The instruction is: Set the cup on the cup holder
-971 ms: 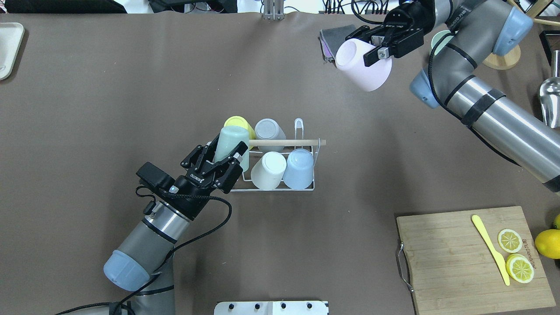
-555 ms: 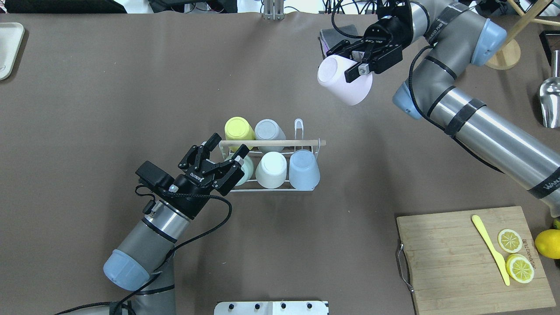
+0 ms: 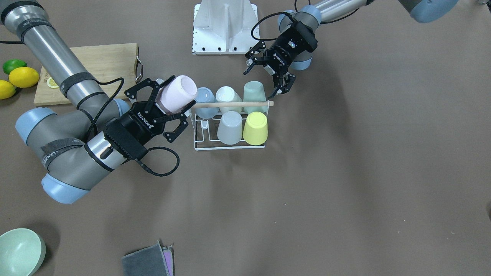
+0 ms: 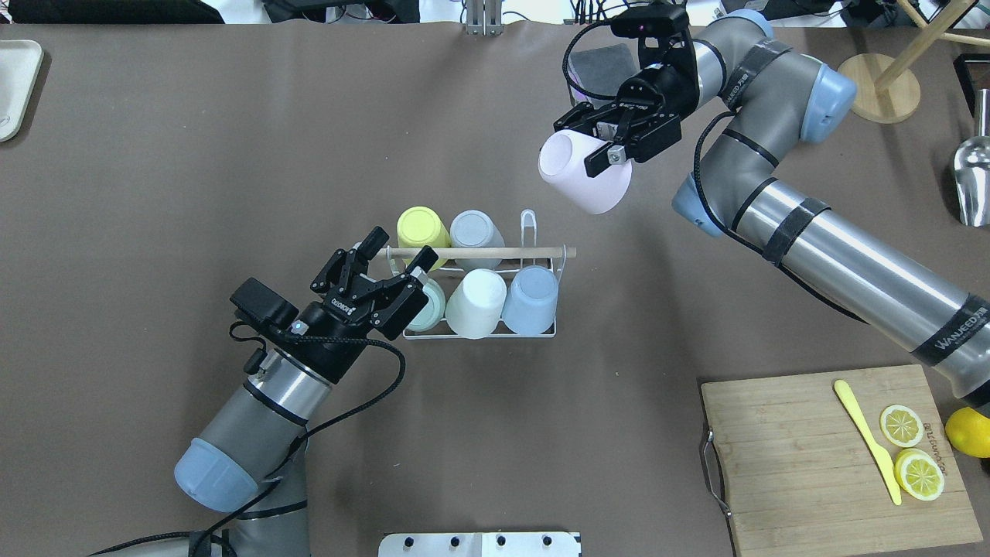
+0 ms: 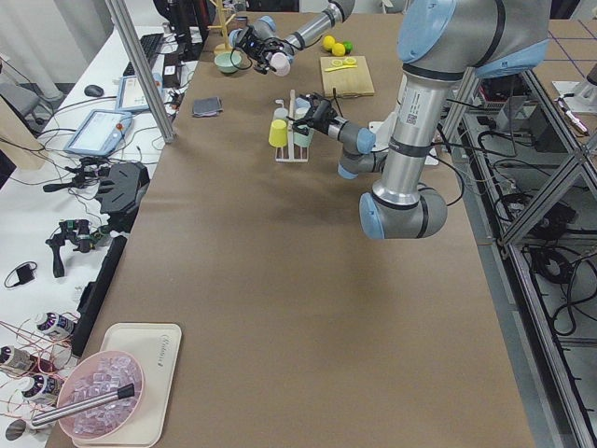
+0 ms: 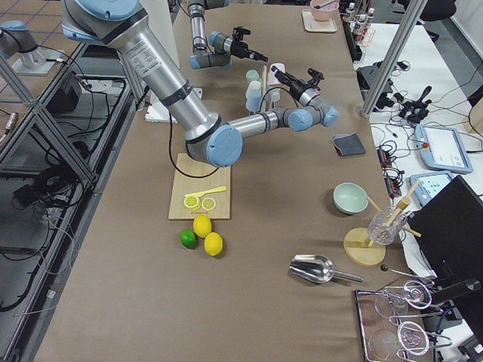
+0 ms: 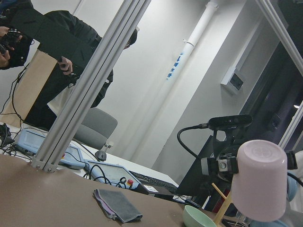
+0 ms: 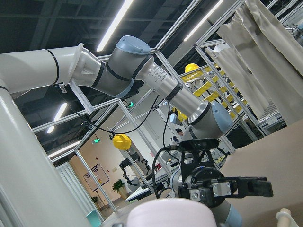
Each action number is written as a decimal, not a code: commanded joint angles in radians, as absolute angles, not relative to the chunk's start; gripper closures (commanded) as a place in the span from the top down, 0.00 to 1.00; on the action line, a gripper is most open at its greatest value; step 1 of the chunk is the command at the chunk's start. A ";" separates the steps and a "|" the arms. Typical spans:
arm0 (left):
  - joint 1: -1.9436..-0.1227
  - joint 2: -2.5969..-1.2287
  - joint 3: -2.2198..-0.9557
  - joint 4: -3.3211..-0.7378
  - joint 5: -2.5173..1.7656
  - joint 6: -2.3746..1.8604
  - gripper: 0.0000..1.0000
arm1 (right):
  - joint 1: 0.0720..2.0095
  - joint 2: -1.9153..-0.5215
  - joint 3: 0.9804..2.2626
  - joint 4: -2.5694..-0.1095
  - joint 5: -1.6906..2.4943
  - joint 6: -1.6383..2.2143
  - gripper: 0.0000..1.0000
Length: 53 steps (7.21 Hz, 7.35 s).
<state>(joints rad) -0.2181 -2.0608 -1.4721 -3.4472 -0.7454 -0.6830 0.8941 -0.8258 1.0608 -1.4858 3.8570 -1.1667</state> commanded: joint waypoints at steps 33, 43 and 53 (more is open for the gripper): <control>-1.523 -1.731 -1.348 -1.793 -2.372 -0.118 0.98 | 0.767 -0.726 0.874 -1.493 3.968 -1.489 0.36; -1.534 -1.611 -1.345 -1.783 -2.456 -0.101 0.98 | 0.755 -0.721 0.815 -1.526 3.984 -1.497 0.36; -1.569 -1.577 -1.414 -1.740 -2.442 -0.112 0.98 | 0.768 -0.724 0.824 -1.528 3.994 -1.483 0.92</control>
